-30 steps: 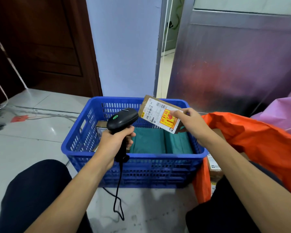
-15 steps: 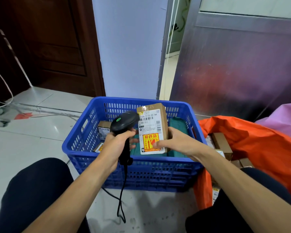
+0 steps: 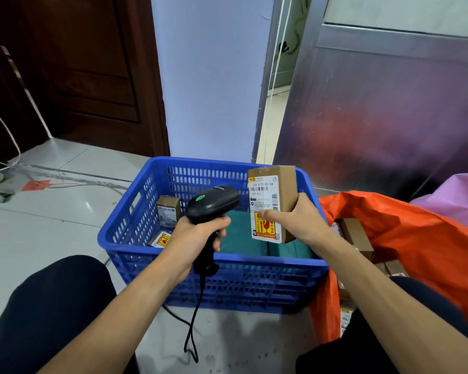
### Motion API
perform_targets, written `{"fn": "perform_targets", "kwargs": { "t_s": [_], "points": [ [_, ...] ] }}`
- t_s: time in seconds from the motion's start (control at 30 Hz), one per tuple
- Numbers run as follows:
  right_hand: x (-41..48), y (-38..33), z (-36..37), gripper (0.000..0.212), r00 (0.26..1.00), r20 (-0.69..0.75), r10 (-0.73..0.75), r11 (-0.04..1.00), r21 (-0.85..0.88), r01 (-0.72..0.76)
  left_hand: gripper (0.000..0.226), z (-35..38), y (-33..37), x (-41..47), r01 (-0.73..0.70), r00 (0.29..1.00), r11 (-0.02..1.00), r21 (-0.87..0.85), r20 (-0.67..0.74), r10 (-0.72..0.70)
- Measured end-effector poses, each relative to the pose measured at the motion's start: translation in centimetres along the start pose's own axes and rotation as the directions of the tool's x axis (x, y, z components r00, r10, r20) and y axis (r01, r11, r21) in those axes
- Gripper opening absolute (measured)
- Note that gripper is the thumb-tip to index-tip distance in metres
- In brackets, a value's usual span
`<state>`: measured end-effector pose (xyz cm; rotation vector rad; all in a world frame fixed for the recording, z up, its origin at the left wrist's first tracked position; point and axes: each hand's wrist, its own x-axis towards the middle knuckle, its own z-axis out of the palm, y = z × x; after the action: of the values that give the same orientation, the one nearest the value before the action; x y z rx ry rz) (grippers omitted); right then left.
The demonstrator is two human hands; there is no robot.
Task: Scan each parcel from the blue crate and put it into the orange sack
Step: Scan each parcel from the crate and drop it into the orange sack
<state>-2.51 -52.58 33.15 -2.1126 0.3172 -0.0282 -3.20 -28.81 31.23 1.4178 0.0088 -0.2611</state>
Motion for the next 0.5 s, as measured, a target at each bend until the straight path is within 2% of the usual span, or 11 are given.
{"fn": "perform_targets", "kwargs": {
  "t_s": [0.03,0.17,0.23,0.37,0.5],
  "points": [
    [0.0,0.1,-0.1,0.083,1.0,-0.029,0.001,1.0,-0.006,-0.001,0.005,0.0,0.0,0.0,-0.011,1.0,1.0,0.013,0.022,0.011],
    [-0.4,0.1,-0.1,0.073,0.997,-0.075,-0.014,0.998,-0.056,0.01,0.003,0.0,0.1,-0.3,-0.043,0.994,0.998,0.041,0.103,0.039],
    [-0.5,0.0,0.0,0.078,0.996,-0.084,-0.029,0.994,-0.106,0.02,0.003,0.1,0.1,-0.5,-0.042,0.994,0.998,0.044,0.104,0.037],
    [-1.0,-0.4,0.0,0.062,0.993,-0.11,-0.042,0.976,-0.215,0.017,0.012,0.1,0.4,-0.7,-0.032,0.997,0.999,0.026,0.074,0.03],
    [-1.3,-0.7,0.1,0.062,0.986,-0.147,-0.084,0.945,-0.325,0.032,0.014,0.1,0.5,-0.8,-0.024,0.998,1.0,0.018,0.052,0.023]
  ]
}}
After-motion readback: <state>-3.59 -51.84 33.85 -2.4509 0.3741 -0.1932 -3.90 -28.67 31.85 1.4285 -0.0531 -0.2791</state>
